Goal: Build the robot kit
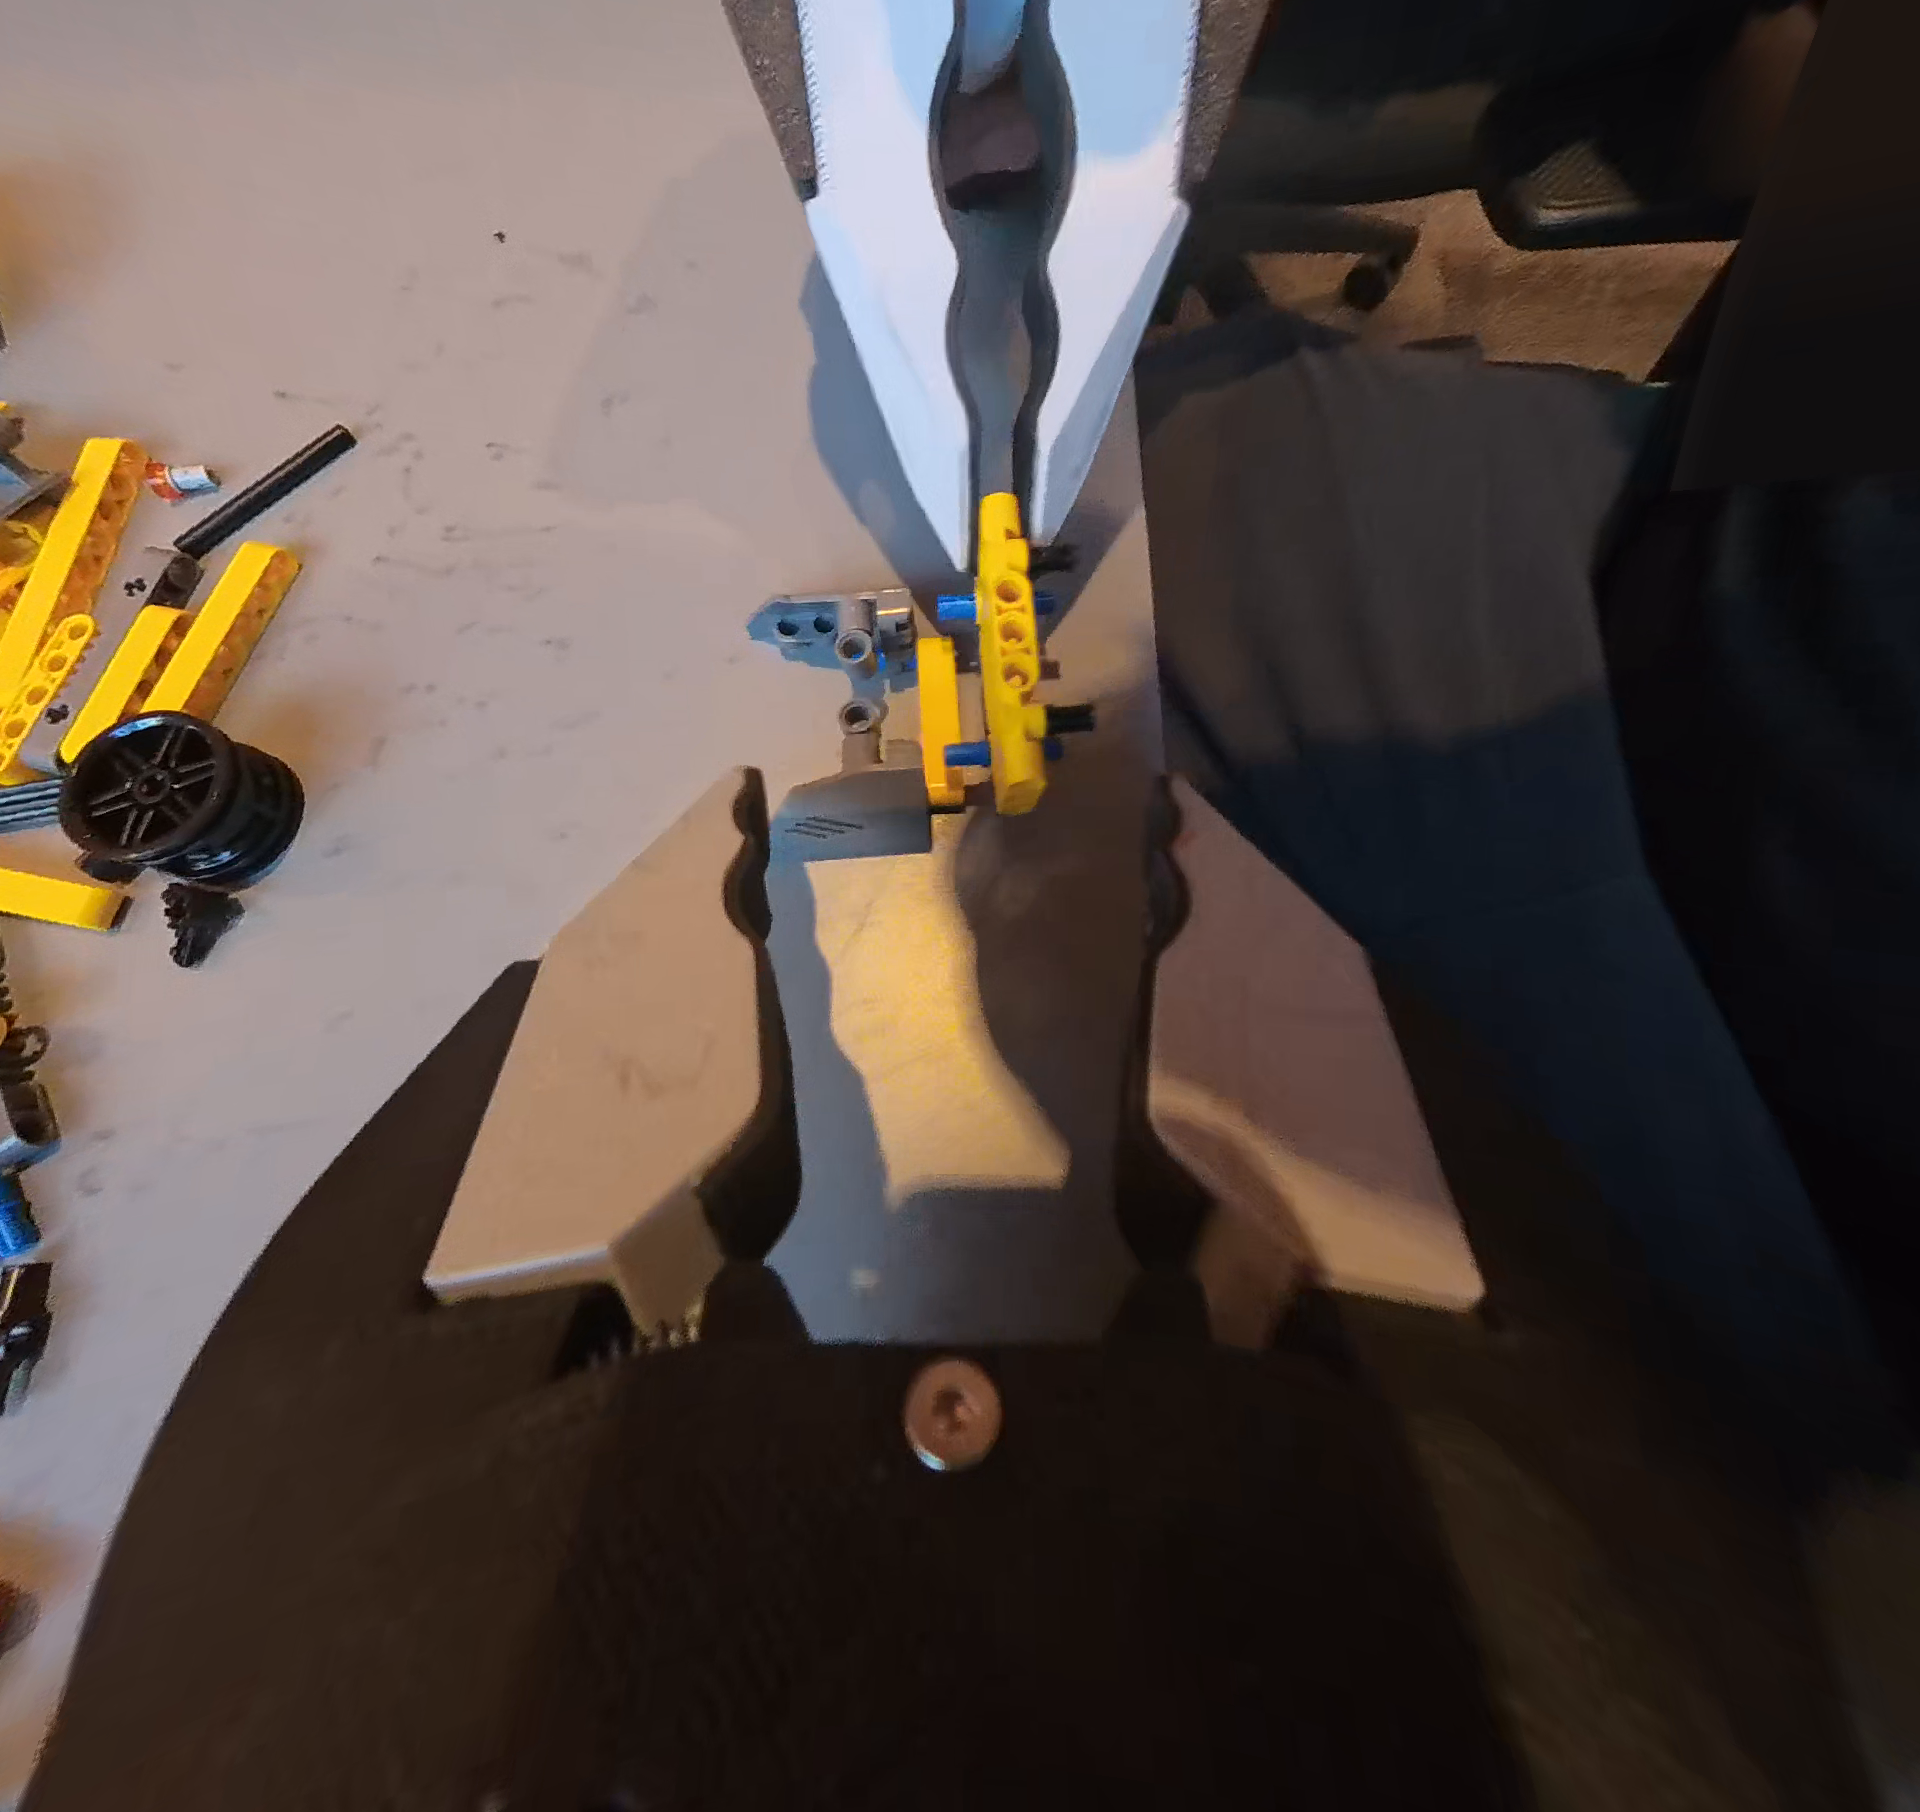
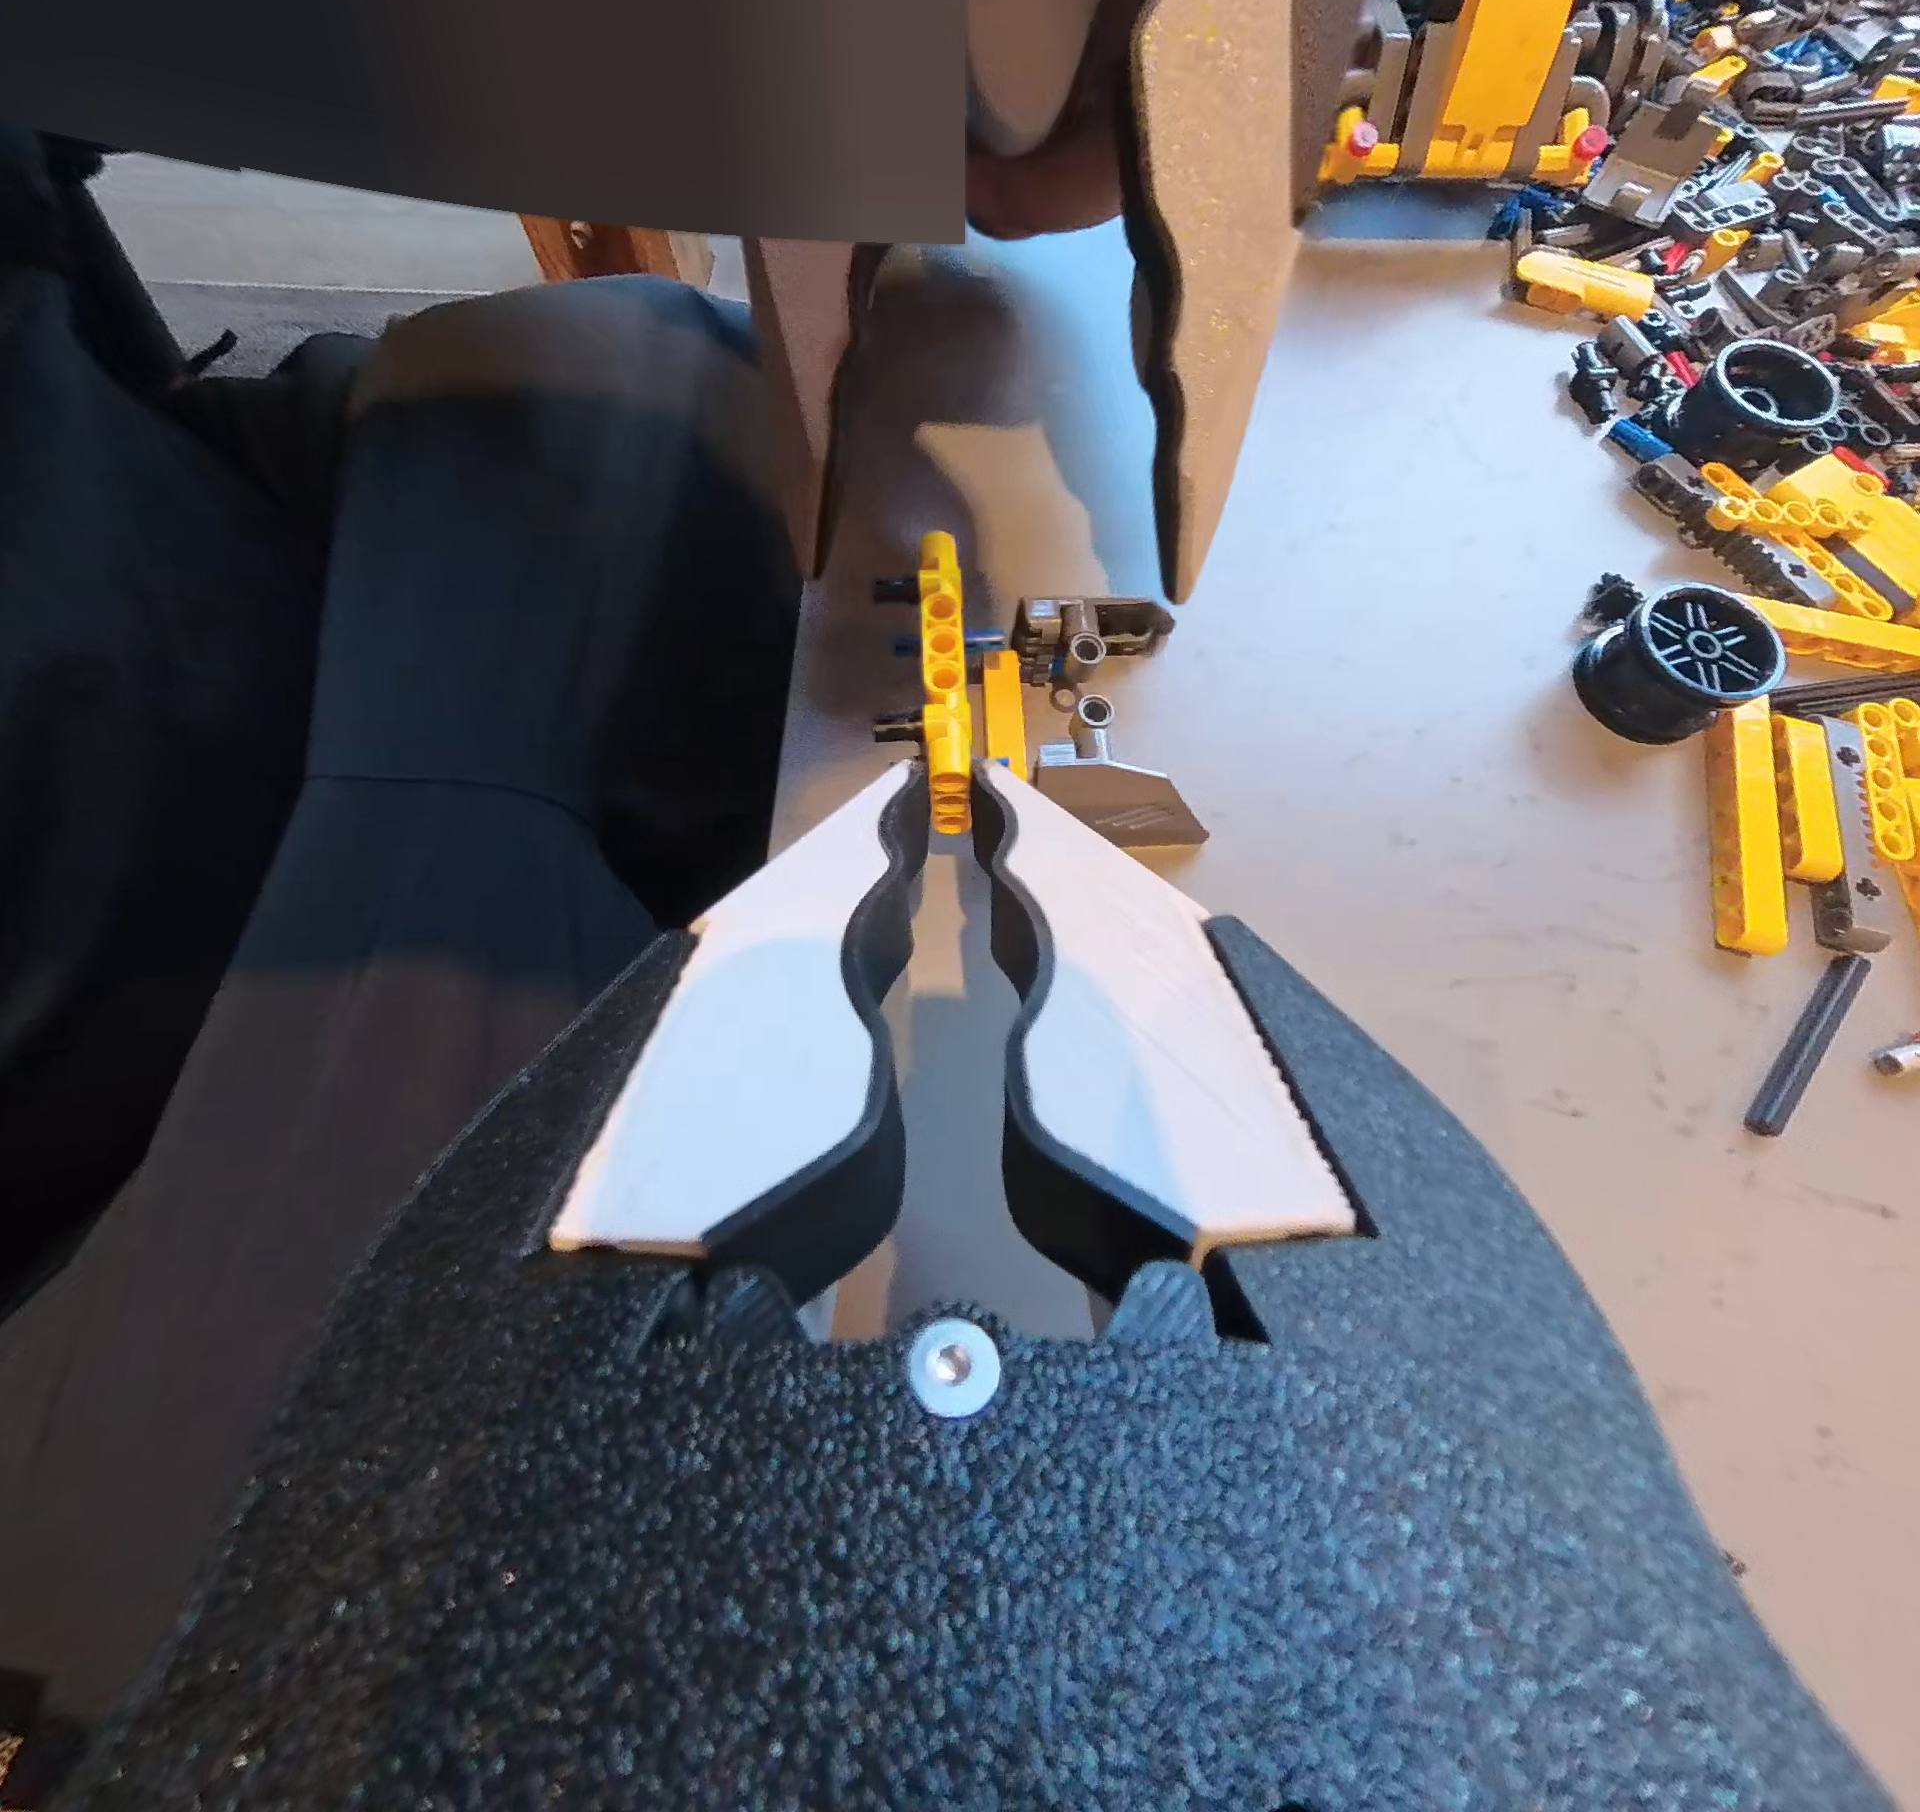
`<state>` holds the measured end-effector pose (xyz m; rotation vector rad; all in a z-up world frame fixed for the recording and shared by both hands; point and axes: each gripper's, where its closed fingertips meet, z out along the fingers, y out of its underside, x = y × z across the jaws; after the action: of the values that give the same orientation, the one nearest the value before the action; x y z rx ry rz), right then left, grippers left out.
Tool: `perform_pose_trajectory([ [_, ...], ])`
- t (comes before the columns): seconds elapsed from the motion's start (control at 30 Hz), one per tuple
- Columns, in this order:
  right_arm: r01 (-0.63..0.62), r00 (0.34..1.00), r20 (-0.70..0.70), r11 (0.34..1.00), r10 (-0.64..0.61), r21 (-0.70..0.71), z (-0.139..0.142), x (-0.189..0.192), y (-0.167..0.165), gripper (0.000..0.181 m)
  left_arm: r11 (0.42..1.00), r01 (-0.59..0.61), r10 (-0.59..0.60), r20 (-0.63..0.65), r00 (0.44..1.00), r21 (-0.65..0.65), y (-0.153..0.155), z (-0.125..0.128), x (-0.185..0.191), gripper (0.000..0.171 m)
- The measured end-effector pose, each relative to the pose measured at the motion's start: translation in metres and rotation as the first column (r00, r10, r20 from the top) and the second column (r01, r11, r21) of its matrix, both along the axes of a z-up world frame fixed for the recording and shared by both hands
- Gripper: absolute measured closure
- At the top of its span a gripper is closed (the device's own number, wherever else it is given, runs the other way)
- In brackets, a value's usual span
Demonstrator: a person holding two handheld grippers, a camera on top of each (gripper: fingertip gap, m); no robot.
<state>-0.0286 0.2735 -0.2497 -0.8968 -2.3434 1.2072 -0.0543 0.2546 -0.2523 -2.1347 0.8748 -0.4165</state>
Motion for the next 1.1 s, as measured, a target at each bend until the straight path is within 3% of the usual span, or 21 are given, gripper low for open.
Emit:
perform_pose_trajectory([
  [0.17,-0.003,1.0,-0.003,1.0,0.003,-0.003,0.0,-0.001,0.001,0.174,0.998,-0.043,0.044,-0.045,0.998,0.038,0.009,-0.004,0.001,0.109],
  [0.37,0.008,1.0,0.01,1.0,-0.008,0.011,-0.003,-0.004,0.003,0.174,0.999,-0.013,0.017,-0.09,0.996,0.05,0.014,-0.013,0.002,0.119],
  [0.8,0.013,1.0,0.021,0.999,-0.014,0.039,-0.008,-0.006,0.001,0.174,0.993,0.114,-0.114,0.011,0.993,0.011,0.005,-0.008,0.009,0.119],
  [1.1,0.013,1.0,0.025,0.999,-0.014,0.035,-0.007,-0.005,0.001,0.174,0.993,0.114,-0.115,0.019,0.993,0.016,0.005,-0.007,0.006,0.127],
])
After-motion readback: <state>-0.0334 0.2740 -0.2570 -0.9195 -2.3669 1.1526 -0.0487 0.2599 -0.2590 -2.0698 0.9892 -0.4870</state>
